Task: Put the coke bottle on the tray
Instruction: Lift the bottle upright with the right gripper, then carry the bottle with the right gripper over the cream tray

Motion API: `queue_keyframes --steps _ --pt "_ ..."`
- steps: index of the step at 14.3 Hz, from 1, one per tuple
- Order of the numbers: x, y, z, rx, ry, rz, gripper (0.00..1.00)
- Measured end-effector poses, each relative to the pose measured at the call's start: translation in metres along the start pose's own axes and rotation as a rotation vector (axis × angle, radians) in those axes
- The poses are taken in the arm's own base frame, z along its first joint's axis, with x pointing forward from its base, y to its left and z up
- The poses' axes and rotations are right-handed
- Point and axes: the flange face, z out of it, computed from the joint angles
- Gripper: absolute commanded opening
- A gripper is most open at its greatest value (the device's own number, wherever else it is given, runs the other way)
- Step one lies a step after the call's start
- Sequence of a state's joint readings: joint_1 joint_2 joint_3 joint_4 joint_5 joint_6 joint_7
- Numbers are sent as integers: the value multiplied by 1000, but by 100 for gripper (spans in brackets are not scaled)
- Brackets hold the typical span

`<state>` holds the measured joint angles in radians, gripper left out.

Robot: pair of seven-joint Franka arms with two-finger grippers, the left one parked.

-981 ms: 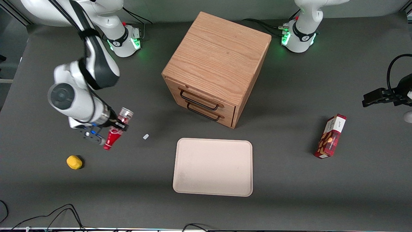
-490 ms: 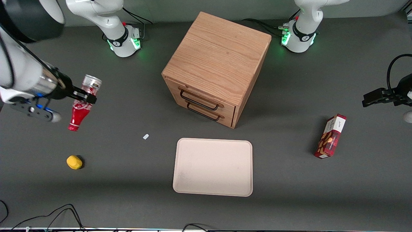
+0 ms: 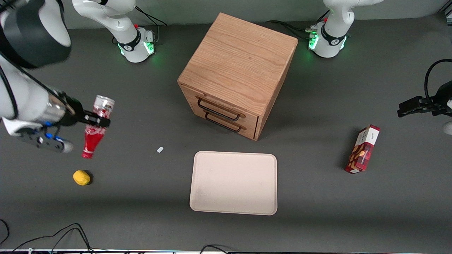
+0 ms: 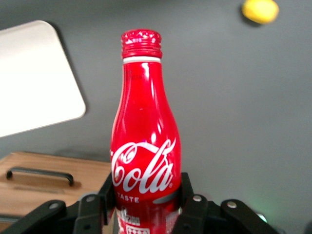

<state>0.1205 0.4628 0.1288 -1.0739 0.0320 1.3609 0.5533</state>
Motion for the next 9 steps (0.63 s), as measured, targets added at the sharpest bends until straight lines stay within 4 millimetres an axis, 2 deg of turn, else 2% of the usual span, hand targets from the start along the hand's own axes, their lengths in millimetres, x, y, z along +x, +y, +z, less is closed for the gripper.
queue_keyframes --steps 2,4,6,9 --pt "22 -46 38 23 25 -27 0" --pt "34 -95 81 54 64 -48 0" --pt "40 -137 125 87 103 -74 0" --pt "43 -187 185 127 152 -120 0"
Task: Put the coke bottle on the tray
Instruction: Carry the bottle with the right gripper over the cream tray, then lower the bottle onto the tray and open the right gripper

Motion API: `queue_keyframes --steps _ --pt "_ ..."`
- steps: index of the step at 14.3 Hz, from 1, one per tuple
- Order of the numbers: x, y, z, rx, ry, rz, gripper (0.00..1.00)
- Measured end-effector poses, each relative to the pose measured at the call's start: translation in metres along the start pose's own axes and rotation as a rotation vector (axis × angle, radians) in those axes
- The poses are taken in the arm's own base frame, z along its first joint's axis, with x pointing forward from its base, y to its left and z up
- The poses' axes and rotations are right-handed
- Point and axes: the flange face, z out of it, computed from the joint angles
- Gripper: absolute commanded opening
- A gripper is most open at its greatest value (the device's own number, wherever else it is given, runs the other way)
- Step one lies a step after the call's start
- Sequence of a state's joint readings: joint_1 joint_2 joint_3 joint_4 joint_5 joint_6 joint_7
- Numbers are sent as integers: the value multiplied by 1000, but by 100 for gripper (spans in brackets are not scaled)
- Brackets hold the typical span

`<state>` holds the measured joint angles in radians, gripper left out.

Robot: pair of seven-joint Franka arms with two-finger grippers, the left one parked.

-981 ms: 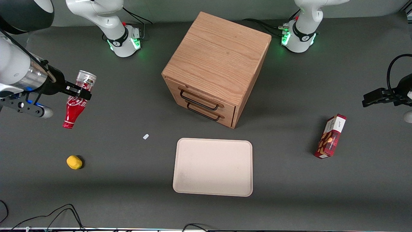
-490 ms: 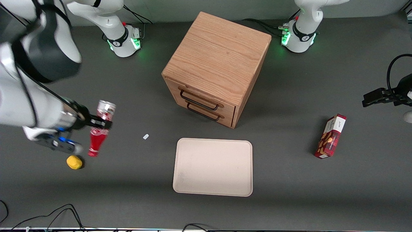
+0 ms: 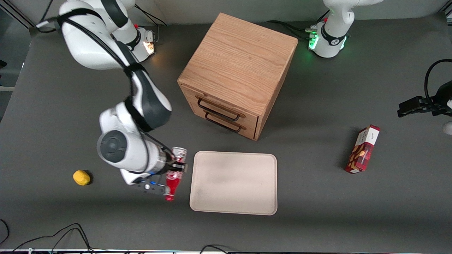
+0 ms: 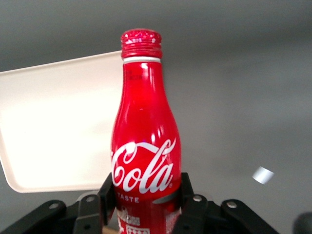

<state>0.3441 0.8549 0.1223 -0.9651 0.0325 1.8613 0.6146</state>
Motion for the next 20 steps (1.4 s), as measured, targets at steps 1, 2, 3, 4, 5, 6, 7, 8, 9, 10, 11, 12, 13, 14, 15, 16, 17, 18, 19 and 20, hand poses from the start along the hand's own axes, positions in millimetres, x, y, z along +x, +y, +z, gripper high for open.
queue_keyframes --steps 1,2,3,4,5,6,7,8,9,10,11,12,13,14,15,16,17,18,19,20 --pt "-3 -11 20 4 13 -14 0" --pt "-7 -22 39 -2 25 -29 0" --pt "-12 -33 60 -11 41 -46 0" --pt "-16 -39 78 -20 49 -58 0" --pt "-18 -43 95 -26 53 -65 0" --pt "-19 -43 110 -30 55 -72 0" --pt "-18 -41 122 -33 54 -82 0" --pt "-17 -38 132 -39 54 -99 0" --pt "-16 -37 140 -48 61 -116 0" --pt "-15 -36 146 -61 71 -131 0" --pt "-16 -37 151 -70 79 -144 0" --pt "-18 -39 155 -75 87 -152 0" --pt "-18 -40 156 -76 91 -154 0" --pt "-17 -39 156 -75 96 -154 0" --pt "-15 -38 156 -76 101 -152 0" --pt "-13 -35 157 -79 105 -150 0" --pt "-11 -33 158 -80 108 -147 0" --pt "-9 -31 159 -79 111 -145 0" --pt "-8 -30 162 -78 114 -144 0" --pt "-8 -29 165 -80 111 -144 7"
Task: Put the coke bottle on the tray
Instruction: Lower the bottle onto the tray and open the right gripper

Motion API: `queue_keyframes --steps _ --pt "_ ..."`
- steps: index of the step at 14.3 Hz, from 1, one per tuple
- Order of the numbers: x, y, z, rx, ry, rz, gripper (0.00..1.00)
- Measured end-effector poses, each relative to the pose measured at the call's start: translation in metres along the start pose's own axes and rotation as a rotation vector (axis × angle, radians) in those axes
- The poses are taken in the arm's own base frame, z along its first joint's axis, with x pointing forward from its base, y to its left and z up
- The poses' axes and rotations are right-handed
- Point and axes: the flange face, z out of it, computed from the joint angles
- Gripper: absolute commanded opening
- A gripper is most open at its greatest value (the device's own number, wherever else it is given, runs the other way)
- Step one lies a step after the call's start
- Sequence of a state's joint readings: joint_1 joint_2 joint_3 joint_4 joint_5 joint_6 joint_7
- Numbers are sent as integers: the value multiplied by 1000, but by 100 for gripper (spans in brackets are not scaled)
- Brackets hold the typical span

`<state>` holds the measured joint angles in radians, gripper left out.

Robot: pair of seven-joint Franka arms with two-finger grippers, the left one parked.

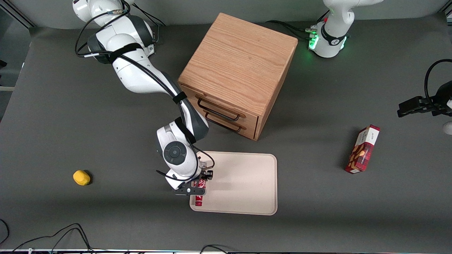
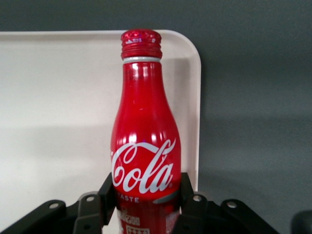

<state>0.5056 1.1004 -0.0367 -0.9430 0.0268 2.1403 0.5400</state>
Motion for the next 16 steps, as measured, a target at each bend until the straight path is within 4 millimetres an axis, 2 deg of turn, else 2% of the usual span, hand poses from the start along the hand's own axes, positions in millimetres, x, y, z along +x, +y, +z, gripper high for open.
queue_keyframes --steps 1,2,3,4,13,15,16 --pt "-1 0 4 -2 -3 0 20" --pt "-2 1 7 -4 -6 0 43" --pt "-2 1 9 -4 -6 0 88" --pt "-2 1 11 -3 -5 0 100" --pt "-1 0 10 0 4 -3 100" --pt "2 -1 4 6 15 -3 100" --pt "5 -2 -5 12 27 -2 100"
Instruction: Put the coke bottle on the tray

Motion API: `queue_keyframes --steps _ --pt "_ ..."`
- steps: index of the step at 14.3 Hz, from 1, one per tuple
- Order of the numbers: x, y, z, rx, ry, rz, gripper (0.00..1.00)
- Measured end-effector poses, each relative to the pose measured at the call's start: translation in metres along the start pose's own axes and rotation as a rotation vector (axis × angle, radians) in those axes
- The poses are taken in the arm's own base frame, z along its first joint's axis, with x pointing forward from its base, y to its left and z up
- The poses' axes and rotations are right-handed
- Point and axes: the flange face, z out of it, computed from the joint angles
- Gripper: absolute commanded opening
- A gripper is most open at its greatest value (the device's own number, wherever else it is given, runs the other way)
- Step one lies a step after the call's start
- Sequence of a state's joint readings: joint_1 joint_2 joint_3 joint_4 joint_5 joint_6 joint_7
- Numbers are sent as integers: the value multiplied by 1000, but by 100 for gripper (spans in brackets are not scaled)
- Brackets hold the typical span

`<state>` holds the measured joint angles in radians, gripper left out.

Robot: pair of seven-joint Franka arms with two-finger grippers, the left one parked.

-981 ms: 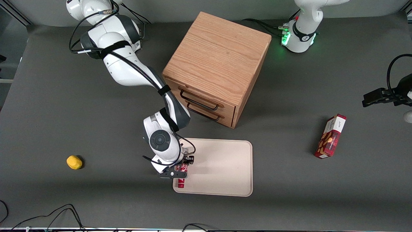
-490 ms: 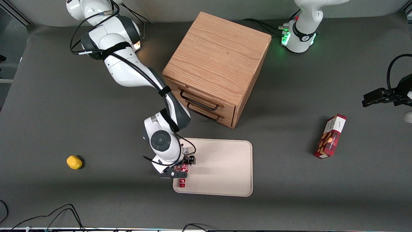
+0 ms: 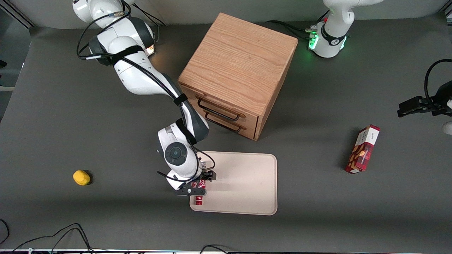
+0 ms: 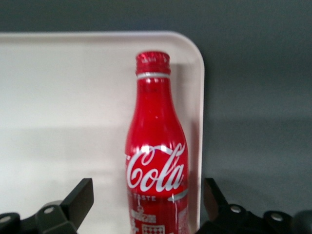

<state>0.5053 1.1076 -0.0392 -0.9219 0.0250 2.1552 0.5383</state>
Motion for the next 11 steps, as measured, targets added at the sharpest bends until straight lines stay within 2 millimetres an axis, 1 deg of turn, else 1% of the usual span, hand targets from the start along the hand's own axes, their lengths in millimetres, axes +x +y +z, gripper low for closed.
queue_keyframes --steps 1,2,4,6,8,11 --pt "5 1 -14 1 6 3 100" --pt "10 6 -32 -6 -3 12 100" --pt "19 24 -74 -30 -45 22 100" --pt "25 48 -117 -40 -77 36 100" --pt "19 71 -154 -38 -99 54 100" --pt "-9 107 -206 -46 -129 52 100"
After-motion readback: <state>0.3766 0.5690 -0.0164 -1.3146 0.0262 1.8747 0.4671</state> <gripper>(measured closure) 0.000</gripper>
